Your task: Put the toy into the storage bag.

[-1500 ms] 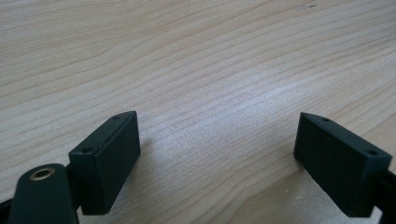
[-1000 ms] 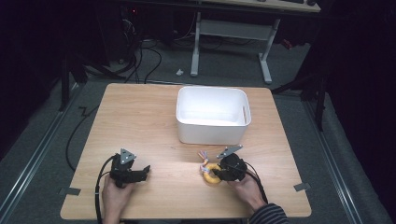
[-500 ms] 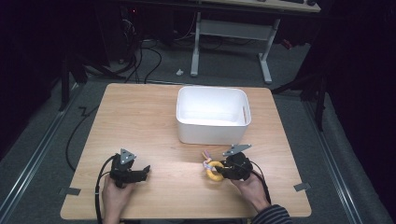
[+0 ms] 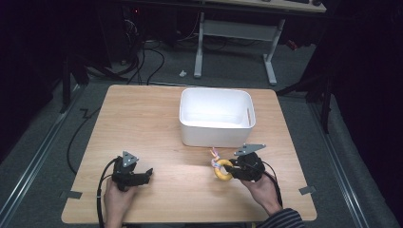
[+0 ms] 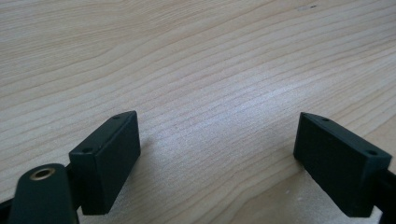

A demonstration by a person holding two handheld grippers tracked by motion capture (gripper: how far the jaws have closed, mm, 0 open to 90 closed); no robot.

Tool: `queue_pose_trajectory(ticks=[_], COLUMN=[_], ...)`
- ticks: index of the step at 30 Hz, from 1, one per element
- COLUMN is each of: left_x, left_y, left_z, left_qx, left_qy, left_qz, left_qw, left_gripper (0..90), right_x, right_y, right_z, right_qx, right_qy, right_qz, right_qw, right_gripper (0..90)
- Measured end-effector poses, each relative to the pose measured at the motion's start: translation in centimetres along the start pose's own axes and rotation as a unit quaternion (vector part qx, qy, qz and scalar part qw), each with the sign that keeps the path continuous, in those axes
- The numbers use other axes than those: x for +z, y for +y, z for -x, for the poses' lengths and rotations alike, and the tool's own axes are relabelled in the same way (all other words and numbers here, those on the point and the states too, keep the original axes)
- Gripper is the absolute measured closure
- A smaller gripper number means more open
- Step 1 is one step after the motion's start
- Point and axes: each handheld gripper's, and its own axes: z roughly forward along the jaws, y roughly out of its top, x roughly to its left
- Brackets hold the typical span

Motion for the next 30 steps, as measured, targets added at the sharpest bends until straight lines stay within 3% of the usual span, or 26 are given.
queue_pose_trajectory(ticks=[21, 30], left_x=[0.0, 0.0], left_y=[0.0, 0.0], left_z=[0.0, 0.0], left_qx=[-0.001, -0.001], left_qy=[0.000, 0.000], left_qz=[0.001, 0.001], left_qw=[1.0000, 1.0000], left_gripper=[15.0, 15.0], right_x=[-2.5, -4.7], right_y=[1.3, 2.2], right_z=[0.2, 0.4], right_qx=[-0.005, -0.004], right_qy=[0.003, 0.005], right_qz=[0.010, 0.026], right_qw=[0.9999, 0.9996], right_gripper=[66.0, 66.0])
